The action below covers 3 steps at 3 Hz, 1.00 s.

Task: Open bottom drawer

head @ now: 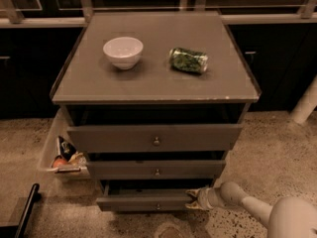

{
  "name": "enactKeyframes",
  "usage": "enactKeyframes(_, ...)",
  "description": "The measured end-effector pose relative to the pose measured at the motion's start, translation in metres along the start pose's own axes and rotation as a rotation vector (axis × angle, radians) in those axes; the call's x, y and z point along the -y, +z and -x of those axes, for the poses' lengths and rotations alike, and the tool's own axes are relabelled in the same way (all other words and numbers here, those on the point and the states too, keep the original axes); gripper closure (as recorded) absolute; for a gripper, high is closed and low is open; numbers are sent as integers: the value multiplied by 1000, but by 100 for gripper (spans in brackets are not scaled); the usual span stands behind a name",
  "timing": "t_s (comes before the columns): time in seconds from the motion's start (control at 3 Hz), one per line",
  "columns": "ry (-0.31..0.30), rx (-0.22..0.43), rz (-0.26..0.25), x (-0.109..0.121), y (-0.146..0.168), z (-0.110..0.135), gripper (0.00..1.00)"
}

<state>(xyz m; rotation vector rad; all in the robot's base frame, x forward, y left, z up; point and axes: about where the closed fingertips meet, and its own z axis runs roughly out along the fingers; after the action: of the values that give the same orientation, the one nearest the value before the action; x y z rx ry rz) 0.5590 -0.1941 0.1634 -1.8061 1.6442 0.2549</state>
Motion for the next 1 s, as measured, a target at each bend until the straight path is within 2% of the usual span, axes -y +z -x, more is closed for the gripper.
enactKeyframes(0.33,0,0,0,-1,1,2,83)
enactKeyframes(1.0,0,17,17,0,5,4,37)
